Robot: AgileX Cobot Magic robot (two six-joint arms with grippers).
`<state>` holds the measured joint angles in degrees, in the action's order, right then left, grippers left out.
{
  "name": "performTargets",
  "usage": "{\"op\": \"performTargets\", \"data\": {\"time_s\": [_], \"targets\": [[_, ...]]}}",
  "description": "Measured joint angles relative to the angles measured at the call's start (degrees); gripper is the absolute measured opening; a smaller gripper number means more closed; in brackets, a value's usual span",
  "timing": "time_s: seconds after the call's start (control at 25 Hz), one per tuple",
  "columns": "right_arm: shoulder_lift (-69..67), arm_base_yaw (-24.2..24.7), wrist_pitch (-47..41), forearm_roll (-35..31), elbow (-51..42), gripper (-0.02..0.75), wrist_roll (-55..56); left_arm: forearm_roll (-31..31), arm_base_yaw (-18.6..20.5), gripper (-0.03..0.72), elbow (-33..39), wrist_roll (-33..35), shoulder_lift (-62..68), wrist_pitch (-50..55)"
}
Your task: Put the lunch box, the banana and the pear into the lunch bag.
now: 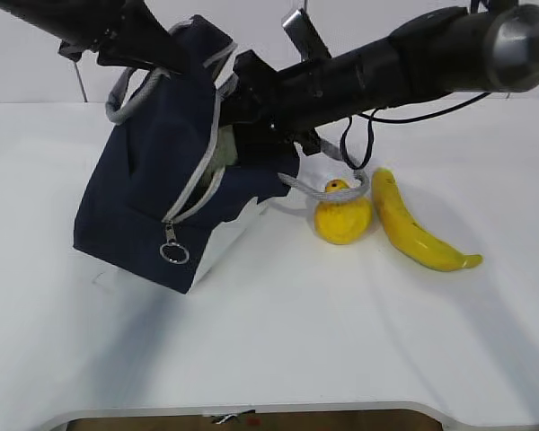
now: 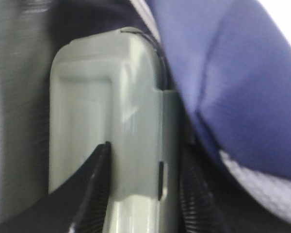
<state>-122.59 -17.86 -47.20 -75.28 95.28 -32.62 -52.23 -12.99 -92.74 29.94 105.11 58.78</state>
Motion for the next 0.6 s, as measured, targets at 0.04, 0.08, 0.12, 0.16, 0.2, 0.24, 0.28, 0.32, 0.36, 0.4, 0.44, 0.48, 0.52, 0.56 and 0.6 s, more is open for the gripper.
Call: {"op": "performTargets", "data": {"time_s": [0.04, 0.08, 0.12, 0.16, 0.2, 0.24, 0.28, 0.32, 0.36, 0.4, 0.44, 0.48, 0.52, 0.56, 0.6], "targets": [[-0.28, -0.17, 0.30, -0.41, 0.00, 0.337, -0.09, 0.00, 0.00, 0.013, 0.00, 0.00, 0.28, 0.00], [-0.53, -0.21, 0.77, -0.53, 0.00, 0.337, -0.09, 0.00, 0.00, 0.012, 0.00, 0.00, 0.56, 0.00], [-0.80, -0.29, 1.17, -1.01, 0.00, 0.337, -0.24, 0.00, 0.00, 0.012, -0.03, 0.00, 0.86, 0.00], [-1.28, -0.29, 1.56, -1.45, 0.00, 0.338, -0.34, -0.12, 0.00, 0.012, -0.14, 0.11, 1.23, 0.00], [-1.70, -0.35, 2.11, -1.89, 0.00, 0.338, -0.55, -0.11, 0.00, 0.012, -0.13, 0.11, 1.69, 0.00], [-2.35, -0.43, 2.62, -2.36, 0.00, 0.338, -0.87, -0.19, 0.00, 0.012, -0.13, 0.11, 2.00, 0.00], [-3.14, -0.43, 2.94, -3.06, 0.00, 0.338, -1.32, -0.19, 0.00, 0.012, -0.13, 0.11, 2.38, 0.00], [-4.01, -0.43, 3.17, -3.78, 0.00, 0.338, -1.87, -0.34, 0.00, 0.012, -0.13, 0.11, 2.64, 0.00], [-4.80, -0.43, 3.56, -4.10, 0.00, 0.338, -2.24, -0.34, 0.00, 0.012, -0.13, 0.11, 2.91, 0.00], [-5.40, -0.43, 3.77, -4.38, 0.00, 0.338, -2.57, -0.34, 0.00, 0.012, -0.13, 0.11, 3.05, 0.00], [-5.97, -0.43, 4.18, -4.74, 0.00, 0.367, -2.77, -0.46, 0.00, 0.012, -0.13, 0.11, 3.27, 0.00], [-6.33, -0.43, 4.26, -5.01, 0.00, 0.348, -3.04, -0.58, 0.00, 0.012, -0.13, 0.11, 3.36, 0.00], [-6.69, -0.43, 4.31, -5.36, 0.00, 0.347, -3.07, -0.58, 0.00, 0.012, -0.13, 0.11, 3.41, 0.00], [-6.95, -0.43, 4.31, -5.77, 0.00, 0.347, -3.16, -0.58, 0.00, 0.012, -0.13, 0.11, 3.41, 0.00], [-7.07, -0.43, 4.31, -5.99, 0.00, 0.347, -3.29, -0.58, 0.00, 0.012, -0.13, 0.11, 3.41, 0.00]]}}
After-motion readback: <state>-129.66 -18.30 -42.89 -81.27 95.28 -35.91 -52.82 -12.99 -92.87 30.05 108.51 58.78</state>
